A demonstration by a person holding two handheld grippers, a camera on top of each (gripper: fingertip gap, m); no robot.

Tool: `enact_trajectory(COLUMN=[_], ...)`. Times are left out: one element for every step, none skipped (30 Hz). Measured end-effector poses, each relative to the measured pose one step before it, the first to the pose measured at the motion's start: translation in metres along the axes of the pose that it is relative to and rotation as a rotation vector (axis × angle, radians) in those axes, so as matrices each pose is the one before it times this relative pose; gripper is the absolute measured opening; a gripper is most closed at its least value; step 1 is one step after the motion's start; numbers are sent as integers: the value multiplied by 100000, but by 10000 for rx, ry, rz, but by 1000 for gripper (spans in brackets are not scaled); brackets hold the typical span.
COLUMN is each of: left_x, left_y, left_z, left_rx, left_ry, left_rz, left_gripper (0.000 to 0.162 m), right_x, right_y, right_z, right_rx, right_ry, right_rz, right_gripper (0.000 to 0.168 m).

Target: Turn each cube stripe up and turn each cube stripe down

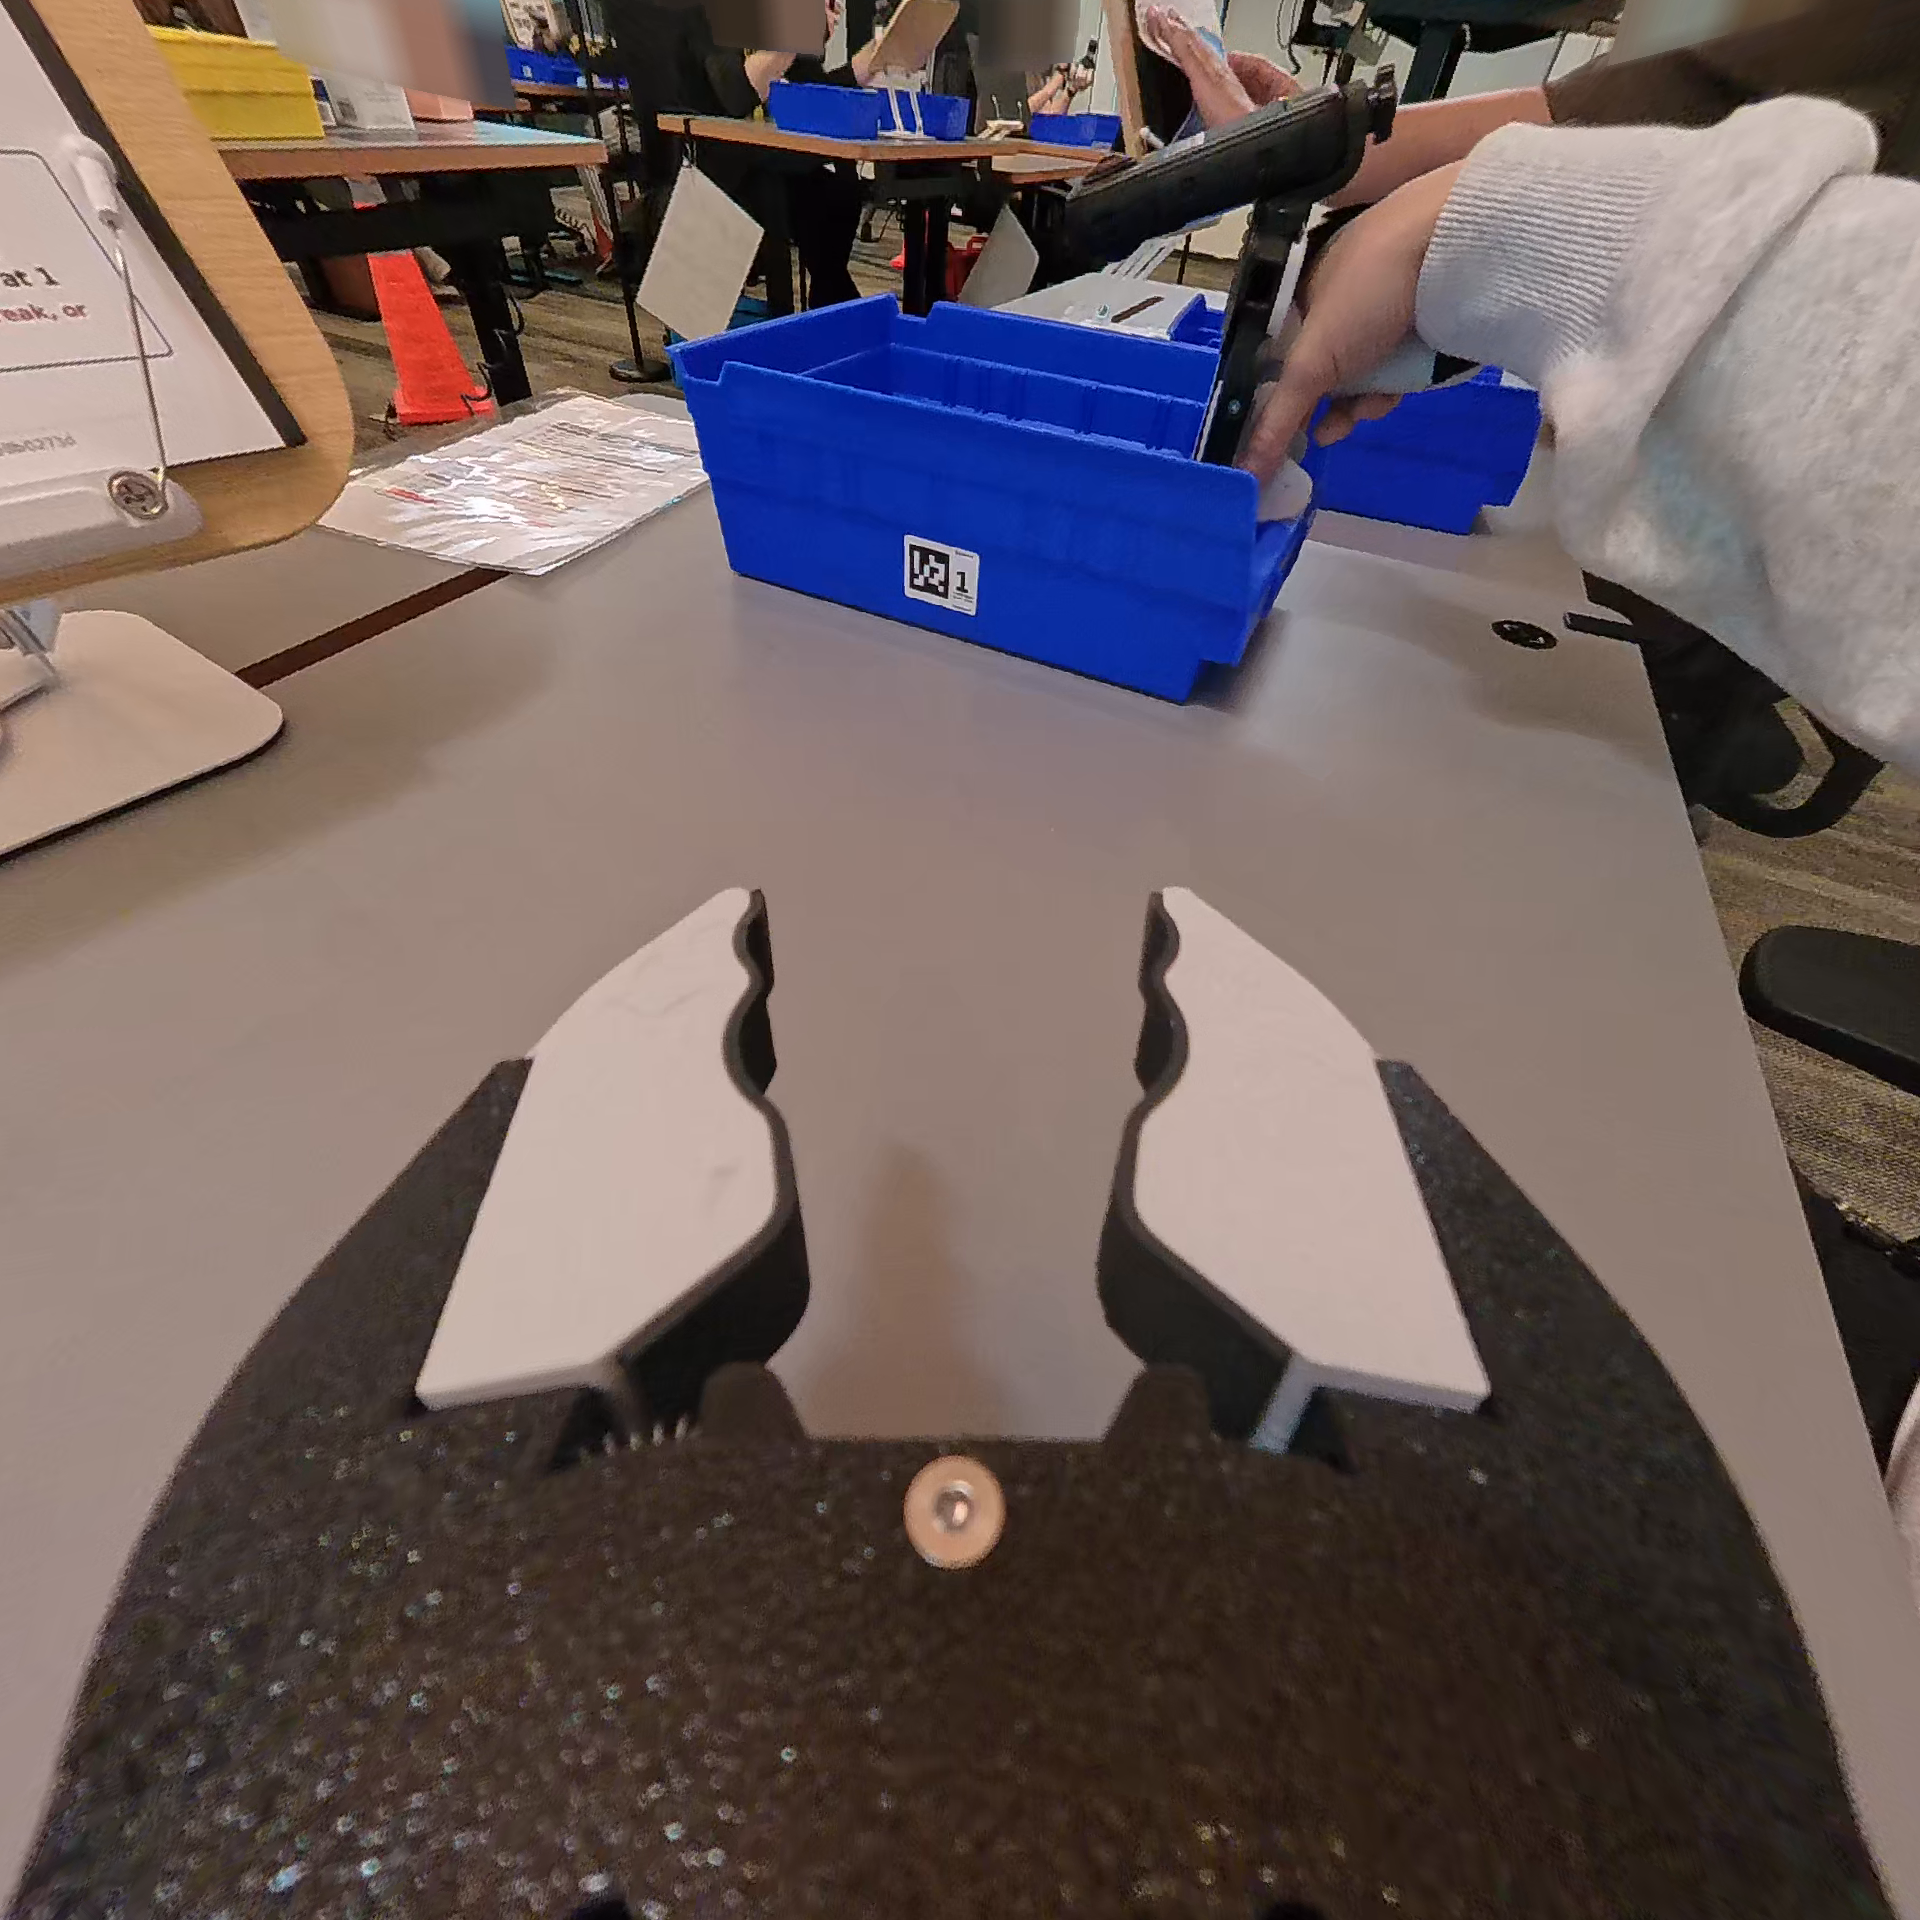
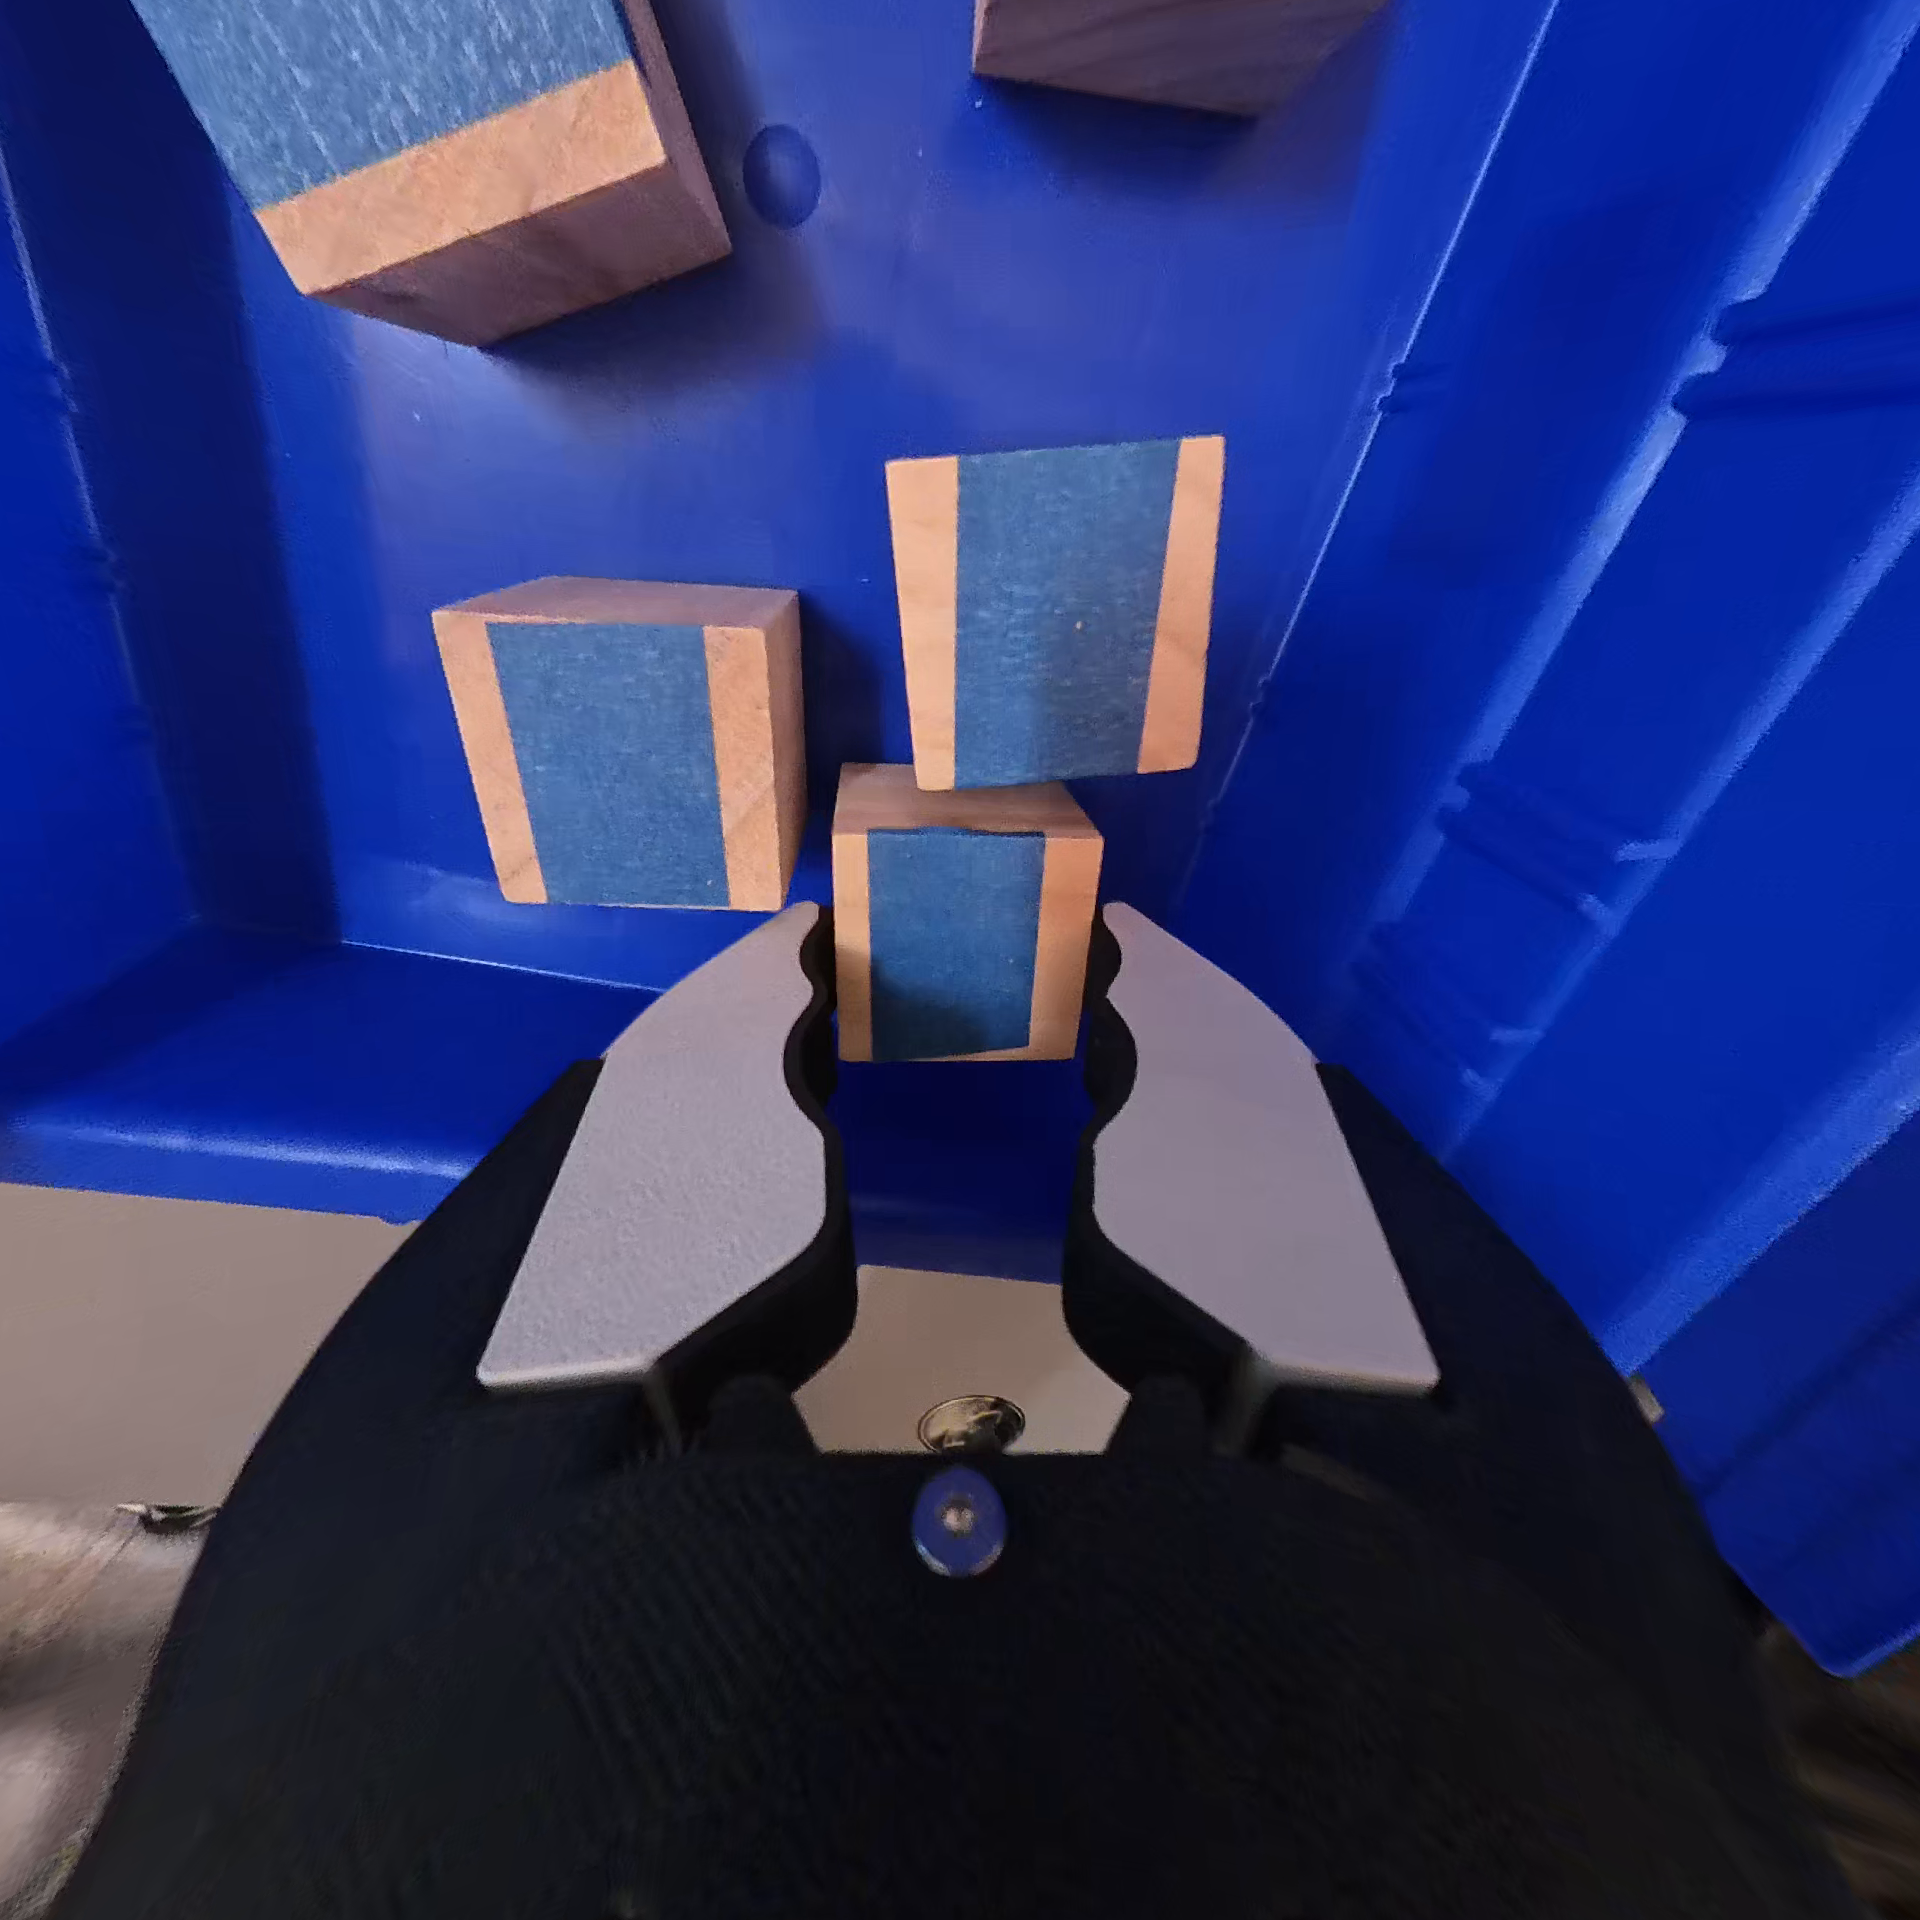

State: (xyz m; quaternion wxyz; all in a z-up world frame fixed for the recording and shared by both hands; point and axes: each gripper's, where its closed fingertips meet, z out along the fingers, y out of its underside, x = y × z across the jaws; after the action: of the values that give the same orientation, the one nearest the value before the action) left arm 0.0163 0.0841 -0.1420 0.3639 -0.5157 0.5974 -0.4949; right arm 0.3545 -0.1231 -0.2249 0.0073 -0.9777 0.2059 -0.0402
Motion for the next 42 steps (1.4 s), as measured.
enact_trajectory(left_x=[-7,8,8,-2,-9,1,-18,-9,-10,-26,-35,-37,-47,-48,-53,-40,-53,-74,-89,-84,-44,-17,8,119,306,488,775,969,805,666,835,961,849,705,632,543,533,587,530,294,57,8], left_y=[20,42,43,33,5,29,18,24,-2,10,19,36,25,23,-2,-16,-6,-33,-32,-63,-83,-121,-147,-158,-164,-179,-192,-254,-338,-474,-670,-676,-449,-264,-222,-241,-242,-221,-157,-111,-48,46], left_z=[9,5,10,8,-1,-6,-6,-7,-17,-16,-11,-20,-14,-19,-13,-11,8,11,21,39,77,157,265,426,601,760,912,1033,1147,1226,1297,1372,1448,1501,1482,1415,1325,1224,1141,1059,985,879], left_rx=[-10,-19,-22,-12,-4,-5,-7,-1,6,4,-5,-9,-10,-6,5,9,14,20,26,41,59,75,86,82,58,-3,-69,-102,-133,-119,-39,-37,-174,-294,-290,-256,-213,-183,-172,-133,-110,-117], left_ry=[-10,0,7,-2,-9,-5,-1,-3,-4,-12,-21,-21,-28,-37,-41,-38,-49,-72,-96,-106,-96,-99,-116,-89,-45,-18,81,124,-57,-195,-108,-11,-38,-82,-88,-92,-51,37,69,-36,-148,-144], left_rz=[15,11,7,8,10,4,-4,-6,-2,5,13,18,17,18,19,21,29,44,48,36,21,-9,-68,-144,-255,-338,-273,-124,-28,28,73,98,93,56,-2,-73,-153,-214,-243,-250,-231,-197], left_gripper=[67,67,67,68,68,68,68,68,68,68,68,69,69,69,69,69,70,70,70,71,71,71,71,71,71,70,70,71,71,70,69,68,68,69,69,69,69,69,69,69,70,70], right_x=[7,-6,25,0,-31,-36,44,-1,-75,-34,-14,-61,-134,-182,-161,-106,13,172,373,627,896,1114,1251,1173,853,587,313,84,39,52,-112,-233,-95,7,-86,-93,-20,10,6,19,19,96], right_y=[2,-30,-20,-13,-40,-8,-71,-119,-88,-28,-35,-101,-108,-119,-130,-159,-178,-167,-177,-191,-60,111,249,346,385,512,790,885,665,381,343,316,209,180,226,187,57,56,109,197,208,120], right_z=[-5,-6,-2,-2,-37,-89,-182,-277,-352,-461,-575,-687,-777,-888,-994,-1095,-1170,-1222,-1263,-1246,-1191,-1057,-867,-602,-298,-14,217,385,506,577,605,609,609,583,528,472,396,335,328,326,298,249], right_rx=[-6,35,42,45,67,72,123,176,169,152,180,265,321,380,463,545,613,648,707,754,687,593,509,469,456,399,151,-17,67,201,152,70,85,63,-42,-67,-4,-23,-94,-146,-167,-118], right_ry=[-12,-14,6,5,-12,18,115,117,85,105,131,94,45,5,1,18,65,127,200,296,424,538,655,657,471,331,150,8,9,39,-63,-149,-61,6,-50,-46,15,40,37,35,48,115], right_rz=[-50,-34,-31,-35,-31,-31,-67,-100,-95,-68,-66,-91,-98,-72,-16,30,85,121,150,179,188,139,123,87,27,141,273,339,351,355,383,367,295,231,144,61,-6,-57,-79,-118,-125,-70], right_gripper=[46,46,46,46,46,46,47,51,57,59,62,64,66,68,69,70,70,70,70,70,71,72,72,72,73,74,74,74,74,74,74,73,72,71,70,68,66,64,61,58,56,55])
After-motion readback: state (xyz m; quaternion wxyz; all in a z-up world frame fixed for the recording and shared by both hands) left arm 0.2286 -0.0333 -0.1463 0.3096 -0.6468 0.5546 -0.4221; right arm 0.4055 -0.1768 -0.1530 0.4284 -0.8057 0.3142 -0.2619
